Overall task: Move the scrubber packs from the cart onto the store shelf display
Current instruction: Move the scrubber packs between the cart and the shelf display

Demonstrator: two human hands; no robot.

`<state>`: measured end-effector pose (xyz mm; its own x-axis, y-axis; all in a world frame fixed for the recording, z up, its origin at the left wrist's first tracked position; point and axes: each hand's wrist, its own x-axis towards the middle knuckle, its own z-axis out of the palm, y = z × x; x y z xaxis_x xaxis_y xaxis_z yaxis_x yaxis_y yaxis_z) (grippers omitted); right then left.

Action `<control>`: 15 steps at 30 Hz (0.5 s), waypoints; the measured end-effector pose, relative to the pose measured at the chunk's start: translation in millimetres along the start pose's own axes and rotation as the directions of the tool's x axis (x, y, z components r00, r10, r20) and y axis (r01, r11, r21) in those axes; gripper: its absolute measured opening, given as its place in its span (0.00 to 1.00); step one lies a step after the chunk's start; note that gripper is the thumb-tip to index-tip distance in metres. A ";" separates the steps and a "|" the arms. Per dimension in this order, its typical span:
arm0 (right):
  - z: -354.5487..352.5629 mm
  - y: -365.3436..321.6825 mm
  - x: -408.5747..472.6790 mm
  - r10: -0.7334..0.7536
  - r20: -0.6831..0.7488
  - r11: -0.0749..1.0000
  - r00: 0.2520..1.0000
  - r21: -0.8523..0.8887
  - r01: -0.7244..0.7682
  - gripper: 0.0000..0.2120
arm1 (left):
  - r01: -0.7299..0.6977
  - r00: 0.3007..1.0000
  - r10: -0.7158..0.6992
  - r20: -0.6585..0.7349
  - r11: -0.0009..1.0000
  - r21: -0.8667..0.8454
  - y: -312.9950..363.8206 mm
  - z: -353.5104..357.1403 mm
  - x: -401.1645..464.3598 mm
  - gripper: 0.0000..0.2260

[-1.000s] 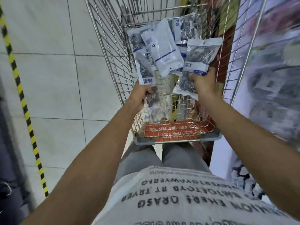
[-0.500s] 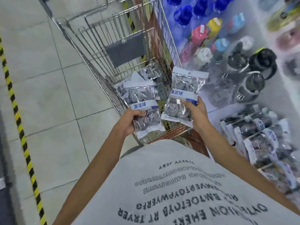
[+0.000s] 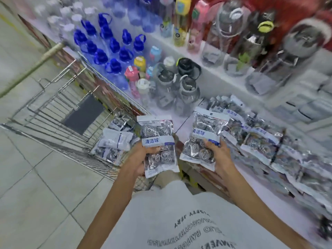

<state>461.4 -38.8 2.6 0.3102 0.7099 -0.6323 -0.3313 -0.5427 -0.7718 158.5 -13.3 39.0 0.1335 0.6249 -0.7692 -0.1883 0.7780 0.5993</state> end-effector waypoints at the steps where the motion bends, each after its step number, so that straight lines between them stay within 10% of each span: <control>1: -15.1 -2.0 -4.3 -0.012 -0.016 0.999 1.000 0.043 0.013 0.51 | 0.001 1.000 -0.002 0.012 0.999 0.043 2.2 17.1 0.2 0.28; 7: -113.8 -27.8 -34.6 0.040 -0.180 0.984 0.983 0.181 -0.007 0.27 | 0.045 0.997 -0.053 0.052 0.986 0.158 -3.9 125.5 7.5 0.23; 15: -224.5 -40.6 -28.0 0.015 -0.278 0.977 0.961 0.209 0.045 0.31 | -0.055 0.984 -0.008 0.180 0.940 0.338 -14.4 247.5 31.9 0.19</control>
<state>666.2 -137.4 36.7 0.5404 0.5491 -0.6376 -0.4958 -0.4044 -0.7685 406.3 11.5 60.7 0.3082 0.6204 -0.7212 0.1442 0.7188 0.6800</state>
